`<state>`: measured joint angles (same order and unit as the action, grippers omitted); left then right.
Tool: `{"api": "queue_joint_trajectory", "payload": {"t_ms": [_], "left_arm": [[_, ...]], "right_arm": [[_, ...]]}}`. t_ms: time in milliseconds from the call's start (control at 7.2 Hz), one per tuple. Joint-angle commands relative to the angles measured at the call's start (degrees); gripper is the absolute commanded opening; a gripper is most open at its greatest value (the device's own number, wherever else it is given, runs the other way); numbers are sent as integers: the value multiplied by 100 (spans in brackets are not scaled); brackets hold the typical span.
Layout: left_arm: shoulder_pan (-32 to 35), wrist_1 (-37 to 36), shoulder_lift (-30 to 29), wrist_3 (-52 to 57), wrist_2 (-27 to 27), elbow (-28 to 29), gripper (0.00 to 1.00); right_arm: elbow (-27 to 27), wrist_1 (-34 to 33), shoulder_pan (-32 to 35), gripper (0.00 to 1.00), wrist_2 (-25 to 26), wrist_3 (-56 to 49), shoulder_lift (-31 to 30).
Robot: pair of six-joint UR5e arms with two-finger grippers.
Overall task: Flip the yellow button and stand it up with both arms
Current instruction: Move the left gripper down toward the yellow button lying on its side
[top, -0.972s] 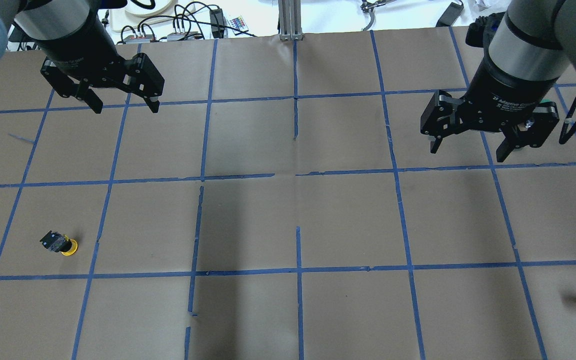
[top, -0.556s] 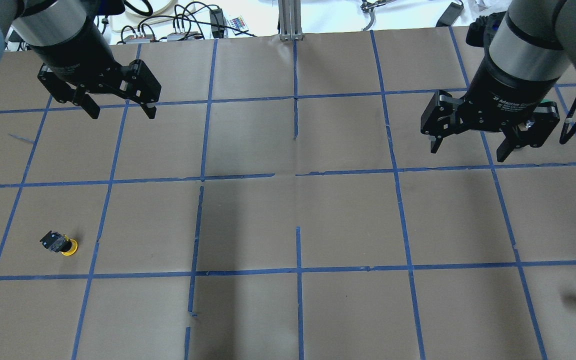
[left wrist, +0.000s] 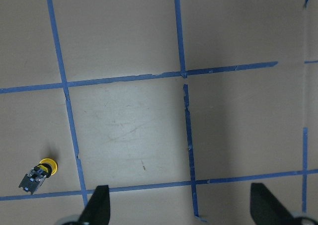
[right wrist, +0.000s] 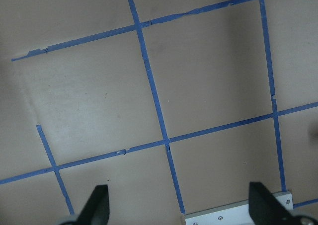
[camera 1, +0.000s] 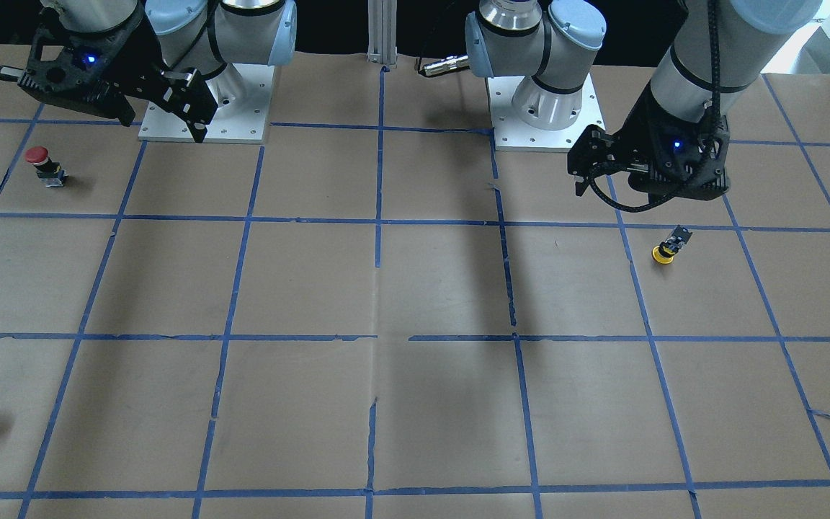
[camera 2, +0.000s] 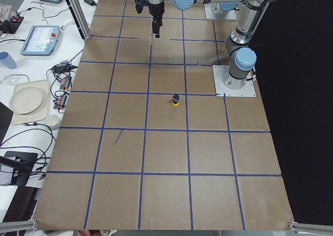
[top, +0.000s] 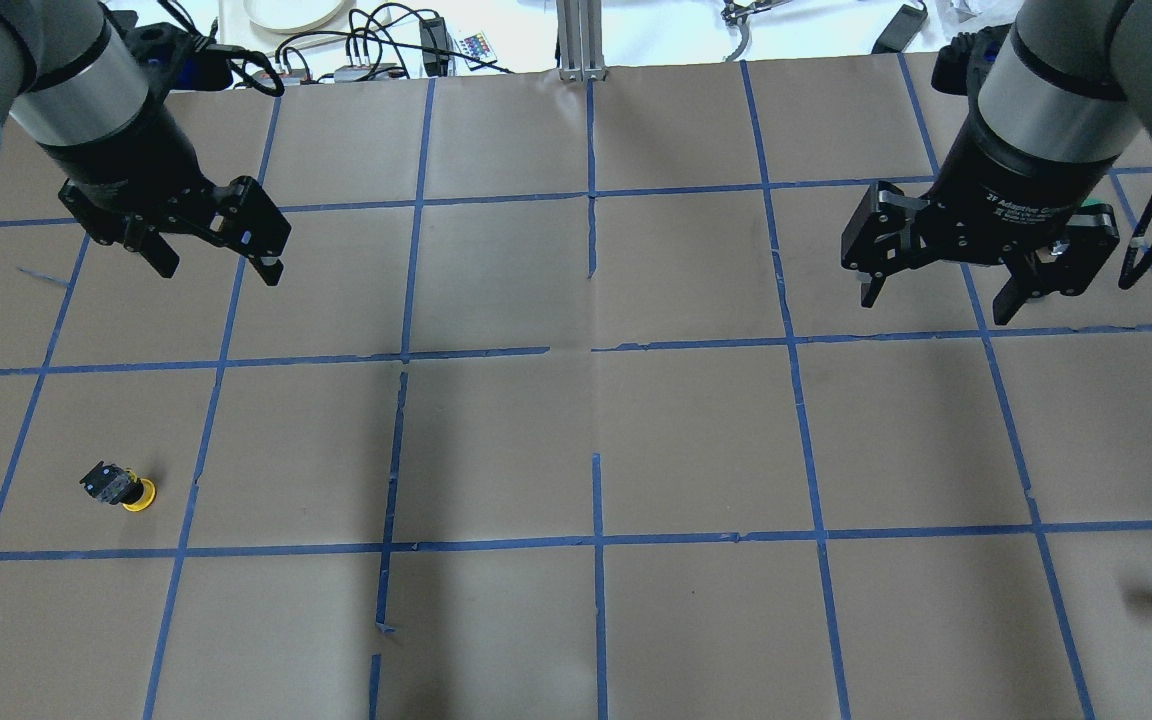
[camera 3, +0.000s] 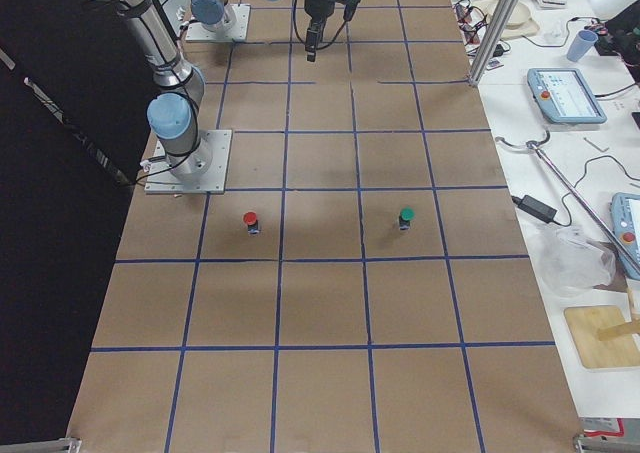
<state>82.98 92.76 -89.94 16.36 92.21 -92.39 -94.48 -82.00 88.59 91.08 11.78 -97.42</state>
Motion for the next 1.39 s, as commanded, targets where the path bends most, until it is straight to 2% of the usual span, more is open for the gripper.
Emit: {"api": "queue_joint_trajectory", "payload": {"t_ms": [0, 278, 417, 556, 972, 1111, 1250], "left_arm": [[-508, -387, 116, 1022, 262, -522, 100], [-1106, -1369, 230, 2417, 262, -1312, 100], [-1518, -2175, 231, 3329, 210, -1786, 100], [-1922, -2531, 257, 4034, 18, -2200, 100], [-3127, -2710, 99, 6179, -431, -2711, 100], [-3174, -2954, 90, 6421, -423, -2922, 100], [-3209, -3548, -93, 6902, -415, -3186, 100]], "right_arm": [[0, -9, 0, 100, 15, 0, 4], [-9, 0, 0, 100, -3, 0, -5], [-9, 0, 0, 100, -3, 9, -5], [-9, 0, 0, 100, -3, 26, -5], [-9, 0, 0, 100, 32, 18, -5], [0, -17, 0, 100, 6, 18, -14], [0, -18, 0, 100, 6, 18, -14]]}}
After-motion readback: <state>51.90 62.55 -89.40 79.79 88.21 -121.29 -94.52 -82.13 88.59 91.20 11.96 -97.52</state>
